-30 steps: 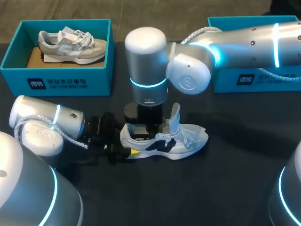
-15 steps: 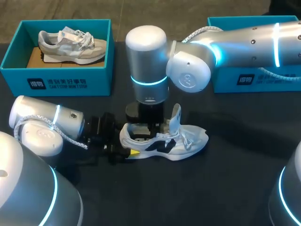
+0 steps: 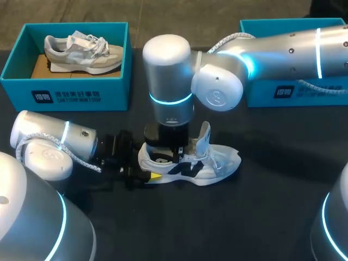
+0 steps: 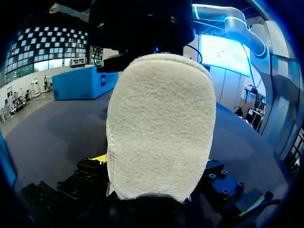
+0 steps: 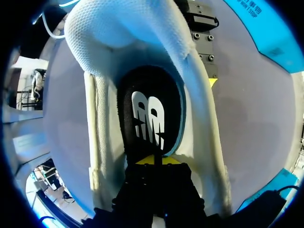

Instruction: Take the shoe out of the shoebox, open the shoe tongue, remove and reinsert the insole, then place the shoe into the shoebox

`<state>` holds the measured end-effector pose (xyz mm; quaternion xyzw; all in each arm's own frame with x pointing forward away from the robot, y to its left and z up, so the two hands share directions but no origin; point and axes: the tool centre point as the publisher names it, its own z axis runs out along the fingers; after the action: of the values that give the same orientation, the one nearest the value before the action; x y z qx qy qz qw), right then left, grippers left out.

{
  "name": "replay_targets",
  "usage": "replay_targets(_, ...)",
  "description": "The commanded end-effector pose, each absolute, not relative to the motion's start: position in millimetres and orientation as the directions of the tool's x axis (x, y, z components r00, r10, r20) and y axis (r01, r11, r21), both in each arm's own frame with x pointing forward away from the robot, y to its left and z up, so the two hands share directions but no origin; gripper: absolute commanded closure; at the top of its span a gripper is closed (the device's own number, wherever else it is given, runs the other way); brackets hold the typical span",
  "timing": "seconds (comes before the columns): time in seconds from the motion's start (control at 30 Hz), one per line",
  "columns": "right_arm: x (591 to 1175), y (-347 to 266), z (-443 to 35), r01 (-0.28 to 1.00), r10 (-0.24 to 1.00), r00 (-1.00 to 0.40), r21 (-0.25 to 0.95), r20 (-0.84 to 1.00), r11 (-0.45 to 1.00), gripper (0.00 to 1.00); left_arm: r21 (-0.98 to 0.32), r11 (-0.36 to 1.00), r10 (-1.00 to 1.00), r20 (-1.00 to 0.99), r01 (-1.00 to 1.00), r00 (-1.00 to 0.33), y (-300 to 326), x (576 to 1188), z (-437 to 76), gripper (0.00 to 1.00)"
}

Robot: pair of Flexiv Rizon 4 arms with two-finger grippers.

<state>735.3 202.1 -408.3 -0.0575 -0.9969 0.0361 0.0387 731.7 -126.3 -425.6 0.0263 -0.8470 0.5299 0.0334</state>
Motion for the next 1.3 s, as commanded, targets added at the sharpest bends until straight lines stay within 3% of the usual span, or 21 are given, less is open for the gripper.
replay_targets(0.03, 719.8, 197.8, -423.9, 0.133, 0.135, -0.991, -0.062, 0.024, 0.989, 1.00, -0.894, 0.441, -0.011, 0.087, -0.083, -0.996, -126.7, 734.5, -429.3, 1.00)
replay_targets(0.83, 740.2, 181.2, -328.3, 0.119, 0.128, -0.991, 0.213, -0.029, 0.970, 1.00, -0.894, 0.441, -0.011, 0.087, -0.083, -0.996, -126.7, 734.5, -429.3, 1.00)
replay_targets(1.3, 749.6, 172.9, -307.4, 0.086, 0.104, -0.993, 0.248, -0.060, 0.965, 1.00, -0.894, 0.441, -0.011, 0.087, -0.083, -0.996, -126.7, 734.5, -429.3, 1.00)
